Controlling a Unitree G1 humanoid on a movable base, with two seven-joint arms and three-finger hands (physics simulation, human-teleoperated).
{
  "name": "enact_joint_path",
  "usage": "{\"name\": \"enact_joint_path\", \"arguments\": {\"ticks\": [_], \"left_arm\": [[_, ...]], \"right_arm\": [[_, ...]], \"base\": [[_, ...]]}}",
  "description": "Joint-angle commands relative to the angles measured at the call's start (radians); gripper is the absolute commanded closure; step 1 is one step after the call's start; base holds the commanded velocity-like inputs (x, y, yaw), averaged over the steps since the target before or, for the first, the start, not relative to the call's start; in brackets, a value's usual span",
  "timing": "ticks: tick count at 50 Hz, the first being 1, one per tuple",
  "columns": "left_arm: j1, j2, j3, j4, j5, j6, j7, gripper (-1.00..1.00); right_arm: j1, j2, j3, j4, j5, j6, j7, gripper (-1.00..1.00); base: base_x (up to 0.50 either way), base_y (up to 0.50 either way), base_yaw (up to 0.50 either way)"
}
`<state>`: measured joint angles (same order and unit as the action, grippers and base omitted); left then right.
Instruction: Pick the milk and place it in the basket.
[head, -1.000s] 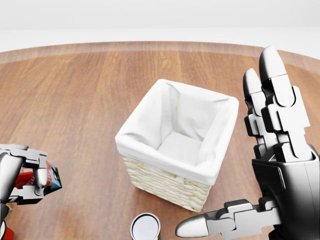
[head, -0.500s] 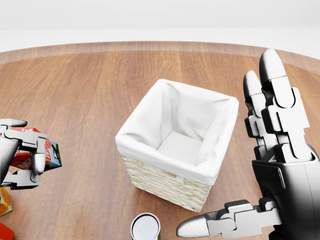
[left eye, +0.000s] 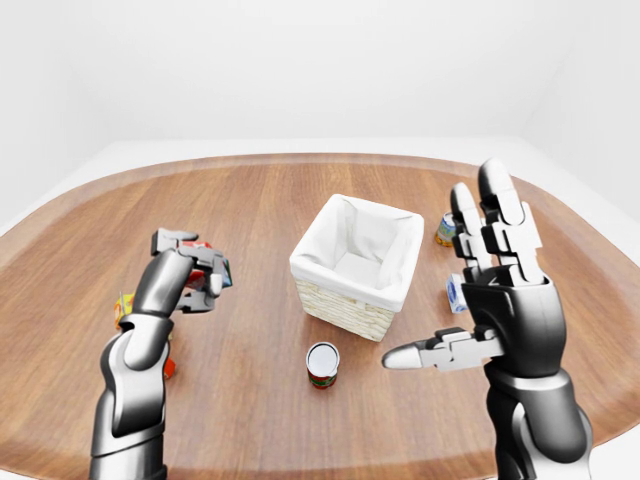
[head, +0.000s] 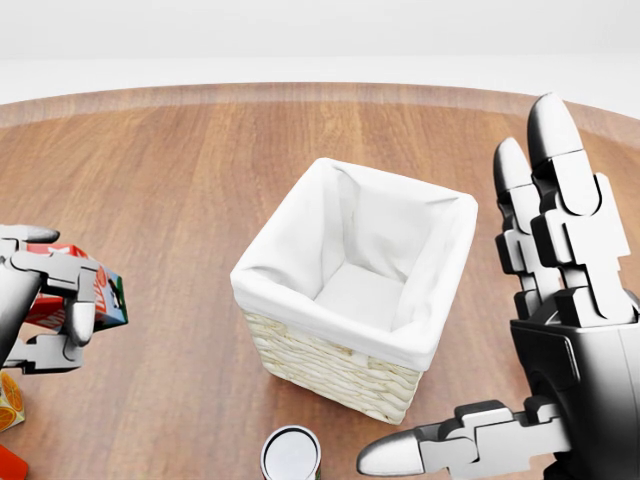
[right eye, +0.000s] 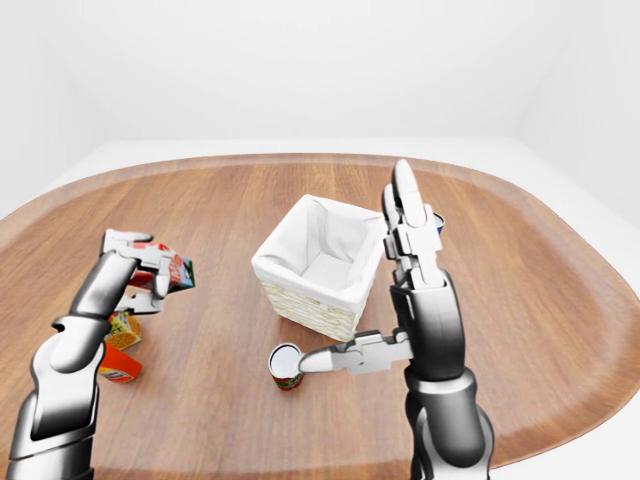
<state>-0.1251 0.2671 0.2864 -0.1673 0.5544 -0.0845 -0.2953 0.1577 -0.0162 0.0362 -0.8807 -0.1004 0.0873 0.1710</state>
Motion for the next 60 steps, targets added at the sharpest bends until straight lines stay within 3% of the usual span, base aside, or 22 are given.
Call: {"name": "enact_joint_path", "arguments": {"ticks": [1,7,19,23,27,49,60], "left_arm": [[-0.021,0.005,0.01,-0.06,-0.021,0.028,0.015,1.0],[-0.024,0.008,0.014,-0.08,-0.023,0.041,0.005,1.0],[-0.052,0.02,0.028,-0.203,-0.029,0.13,-0.057,1.0],[-0.057,0.021,0.028,-0.225,-0.025,0.142,-0.069,1.0],[-0.073,0.028,0.036,-0.271,-0.029,0.172,-0.091,1.0],[-0.165,0.061,0.012,-0.353,-0.007,0.172,-0.165,1.0],[-0.174,0.049,-0.006,-0.39,0.003,0.172,-0.188,1.0]], "right_arm": [[-0.007,0.001,-0.005,-0.008,-0.001,0.0,0.003,-1.0],[-0.003,0.001,-0.007,-0.008,0.003,0.0,0.004,-1.0],[0.001,0.002,-0.008,-0.016,0.004,0.0,0.005,-1.0],[-0.003,0.002,-0.015,-0.012,0.01,0.0,0.007,-1.0],[0.002,0.002,-0.012,-0.015,0.009,0.0,0.007,-1.0],[0.004,0.001,0.003,-0.012,-0.004,0.0,0.006,-1.0],[0.008,0.0,-0.005,0.002,0.003,0.0,0.007,-1.0]], "base": [[0.0,0.0,0.0],[0.0,0.0,0.0],[0.0,0.0,0.0],[0.0,0.0,0.0],[0.0,0.0,0.0],[0.0,0.0,0.0],[0.0,0.0,0.0]]}}
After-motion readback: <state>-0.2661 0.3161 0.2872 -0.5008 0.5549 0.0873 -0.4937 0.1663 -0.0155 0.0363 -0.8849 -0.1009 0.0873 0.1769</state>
